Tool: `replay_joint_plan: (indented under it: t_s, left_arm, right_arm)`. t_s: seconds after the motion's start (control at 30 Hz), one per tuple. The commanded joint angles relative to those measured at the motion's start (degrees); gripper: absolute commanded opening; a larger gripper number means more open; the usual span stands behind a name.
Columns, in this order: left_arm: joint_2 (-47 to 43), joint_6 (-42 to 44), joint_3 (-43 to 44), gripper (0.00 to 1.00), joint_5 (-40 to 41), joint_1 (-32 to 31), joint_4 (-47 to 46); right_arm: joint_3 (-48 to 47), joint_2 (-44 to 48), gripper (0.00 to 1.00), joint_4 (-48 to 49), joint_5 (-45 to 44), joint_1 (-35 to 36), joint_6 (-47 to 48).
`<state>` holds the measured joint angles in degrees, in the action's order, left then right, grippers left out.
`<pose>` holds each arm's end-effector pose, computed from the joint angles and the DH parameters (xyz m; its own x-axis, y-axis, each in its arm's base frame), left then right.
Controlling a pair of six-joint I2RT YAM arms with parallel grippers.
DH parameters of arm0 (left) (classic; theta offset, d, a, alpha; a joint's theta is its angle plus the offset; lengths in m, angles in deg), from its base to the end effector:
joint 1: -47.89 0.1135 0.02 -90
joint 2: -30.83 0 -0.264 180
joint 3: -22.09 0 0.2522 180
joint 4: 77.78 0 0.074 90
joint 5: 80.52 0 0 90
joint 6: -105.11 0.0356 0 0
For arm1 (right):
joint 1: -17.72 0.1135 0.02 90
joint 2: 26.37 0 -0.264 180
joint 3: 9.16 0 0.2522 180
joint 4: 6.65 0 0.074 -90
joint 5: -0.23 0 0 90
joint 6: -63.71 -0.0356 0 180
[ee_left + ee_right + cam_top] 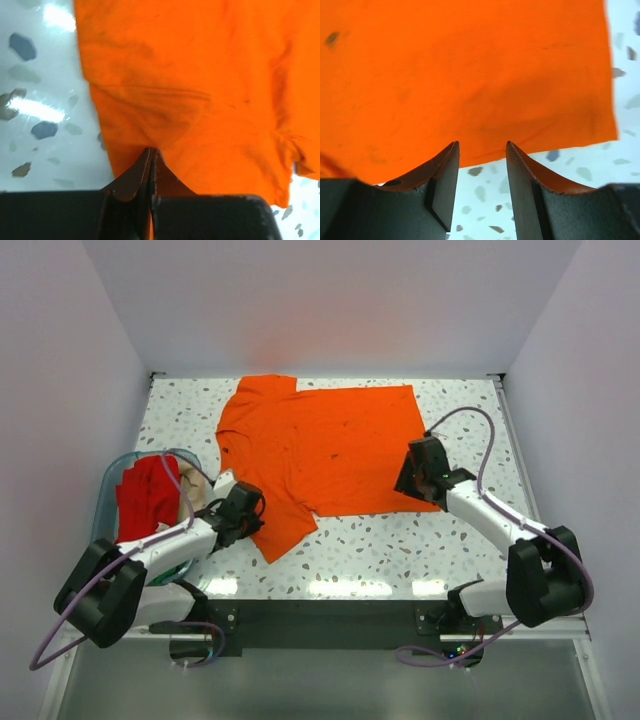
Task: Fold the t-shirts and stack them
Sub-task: Flatten the tshirt out
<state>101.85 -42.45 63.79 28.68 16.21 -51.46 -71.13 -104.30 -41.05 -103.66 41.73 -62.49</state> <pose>0.1889 -0.1028 0.1508 -0.6621 -0.5280 -0.5319 -0.4116 0.8493 -0.3307 0.2561 0.1047 0.2187 -0.7183 0.3077 -0.6240 0.2096 0.9509 0.2276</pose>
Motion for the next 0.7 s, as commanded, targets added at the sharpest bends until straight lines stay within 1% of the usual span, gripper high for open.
replay_joint_plan:
  t_s: [0.0,0.03,0.13,0.33,0.47,0.57,0.67]
  left_arm:
    - [-1.7,-2.6,-2.4,0.00,5.1,-0.5,4.5]
    - [-1.9,-2.8,-3.3,0.00,5.2,-0.5,4.9]
    - [-3.6,-3.9,-4.8,0.00,5.8,-0.6,7.7]
    - [-10.4,-6.9,-6.8,0.00,7.2,-0.5,14.4]
    - [-15.5,-9.1,-6.8,0.00,7.3,-0.6,19.0]
    - [-16.9,-9.8,-6.1,0.00,7.3,-0.6,20.2]
    - [-17.1,-8.5,-4.7,0.00,5.8,-0.6,20.1]
  right_arm:
    - [3.5,2.4,0.46,0.4,5.3,-7.7,1.0]
    - [4.9,2.4,0.46,1.0,6.3,-11.1,1.2]
    - [7.0,2.6,0.46,1.6,9.2,-16.4,1.7]
    - [10.0,3.5,0.46,1.5,12.7,-23.7,2.4]
    - [10.9,4.5,0.46,0.9,13.1,-26.6,2.7]
    - [11.6,5.0,0.46,0.8,13.6,-27.6,2.6]
    - [12.1,4.5,0.46,1.5,13.8,-27.7,2.3]
